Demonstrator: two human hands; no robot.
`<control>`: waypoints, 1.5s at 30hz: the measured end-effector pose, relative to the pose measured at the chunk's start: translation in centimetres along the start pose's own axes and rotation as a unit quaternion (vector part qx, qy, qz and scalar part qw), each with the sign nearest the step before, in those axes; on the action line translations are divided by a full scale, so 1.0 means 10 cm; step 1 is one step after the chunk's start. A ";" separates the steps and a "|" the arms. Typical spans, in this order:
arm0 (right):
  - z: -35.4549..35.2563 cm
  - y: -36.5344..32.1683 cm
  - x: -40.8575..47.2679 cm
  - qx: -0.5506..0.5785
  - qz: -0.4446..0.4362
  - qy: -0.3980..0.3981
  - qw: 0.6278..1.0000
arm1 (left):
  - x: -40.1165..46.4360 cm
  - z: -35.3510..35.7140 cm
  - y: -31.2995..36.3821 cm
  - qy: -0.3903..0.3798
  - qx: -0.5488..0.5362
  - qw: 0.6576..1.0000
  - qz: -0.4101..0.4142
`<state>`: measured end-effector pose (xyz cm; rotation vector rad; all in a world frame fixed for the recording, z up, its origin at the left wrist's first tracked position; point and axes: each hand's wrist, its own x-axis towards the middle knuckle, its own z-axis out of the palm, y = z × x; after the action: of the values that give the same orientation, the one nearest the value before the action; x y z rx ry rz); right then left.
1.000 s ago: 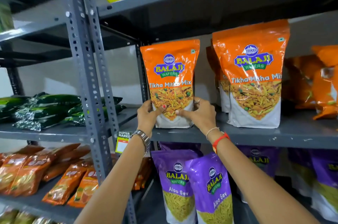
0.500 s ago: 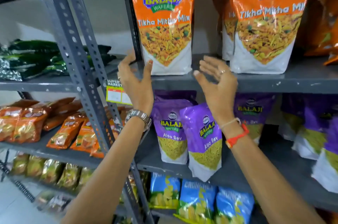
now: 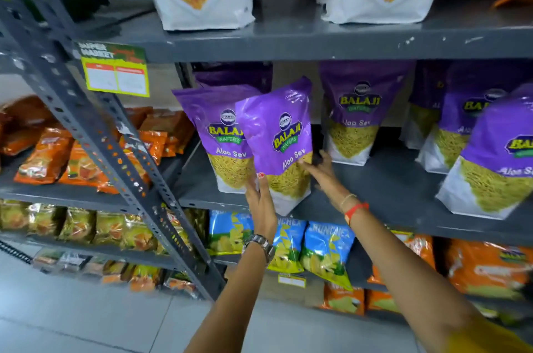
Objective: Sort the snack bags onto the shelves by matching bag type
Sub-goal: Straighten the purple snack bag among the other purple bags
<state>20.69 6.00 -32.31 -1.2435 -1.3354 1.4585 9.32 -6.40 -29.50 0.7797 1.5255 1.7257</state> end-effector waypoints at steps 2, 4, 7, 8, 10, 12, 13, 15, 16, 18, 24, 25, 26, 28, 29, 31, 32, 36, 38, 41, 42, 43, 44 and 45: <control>0.07 -0.22 -0.21 -0.027 0.009 -0.027 0.999 | 0.01 0.03 -0.12 -0.029 0.001 0.999 -0.033; 0.05 -0.24 -0.22 -0.045 -0.001 -0.049 0.998 | 0.04 0.04 -0.17 -0.041 0.008 0.998 -0.051; -0.01 -0.29 -0.27 -0.041 -0.017 -0.066 0.997 | 0.09 0.04 -0.15 -0.041 0.028 0.998 -0.049; -0.03 -0.30 -0.29 -0.041 -0.023 -0.065 0.997 | 0.11 0.05 -0.14 -0.043 0.038 0.997 -0.042; -0.09 -0.30 -0.32 -0.044 -0.041 -0.052 0.997 | 0.14 0.07 -0.13 -0.061 0.057 0.996 -0.022; -0.17 -0.28 -0.35 -0.047 -0.069 -0.021 0.996 | 0.20 0.12 -0.11 -0.087 0.068 0.994 -0.015; -0.22 -0.27 -0.35 -0.043 -0.077 -0.005 0.996 | 0.22 0.16 -0.09 -0.102 0.071 0.992 -0.019; -0.35 -0.26 -0.39 -0.041 -0.095 0.041 0.994 | 0.29 0.26 -0.04 -0.128 0.074 0.988 -0.031; -0.42 -0.26 -0.41 -0.041 -0.101 0.067 0.992 | 0.32 0.33 -0.02 -0.143 0.072 0.986 -0.037; -0.57 -0.24 -0.44 -0.036 -0.104 0.114 0.987 | 0.34 0.49 0.02 -0.179 0.061 0.981 -0.045; -0.92 -0.15 -0.52 -0.004 -0.092 0.194 0.977 | 0.29 0.92 0.07 -0.243 0.059 0.965 -0.079; -0.96 -0.13 -0.54 -0.006 -0.088 0.206 0.975 | 0.29 0.96 0.06 -0.251 0.061 0.962 -0.085; -1.00 -0.11 -0.55 -0.013 -0.083 0.219 0.972 | 0.28 1.00 0.05 -0.258 0.063 0.960 -0.090; -1.05 -0.07 -0.56 -0.023 -0.078 0.236 0.968 | 0.27 1.05 0.02 -0.265 0.071 0.957 -0.098; -1.06 -0.05 -0.56 -0.023 -0.078 0.237 0.968 | 0.26 1.06 0.01 -0.267 0.075 0.956 -0.101; -1.08 -0.04 -0.56 -0.025 -0.081 0.233 0.969 | 0.23 1.08 0.01 -0.267 0.077 0.956 -0.097; -1.07 -0.06 -0.57 -0.024 -0.075 0.233 0.969 | 0.23 1.08 0.01 -0.267 0.080 0.956 -0.094; -1.09 0.05 -0.49 -0.025 -0.069 0.231 0.970 | 0.25 1.07 0.02 -0.265 0.094 0.955 -0.097; -1.10 0.09 -0.46 -0.027 -0.073 0.230 0.970 | 0.26 1.08 0.02 -0.267 0.098 0.953 -0.101; -1.09 0.07 -0.45 -0.030 -0.075 0.227 0.970 | 0.27 1.07 0.03 -0.278 0.108 0.948 -0.110; -1.10 0.07 -0.46 -0.036 -0.070 0.225 0.971 | 0.26 1.07 0.05 -0.279 0.106 0.947 -0.117; -1.11 0.07 -0.46 -0.043 -0.075 0.224 0.971 | 0.26 1.07 0.06 -0.277 0.099 0.948 -0.124; -1.10 0.03 -0.49 -0.041 -0.072 0.219 0.972 | 0.25 1.08 0.05 -0.275 0.090 0.949 -0.126; -1.11 0.03 -0.49 -0.042 -0.078 0.215 0.973 | 0.24 1.08 0.05 -0.272 0.085 0.951 -0.124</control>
<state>32.57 3.72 -31.47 -1.3799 -1.1749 0.9604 16.68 1.72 -27.69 1.0038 1.3227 1.0850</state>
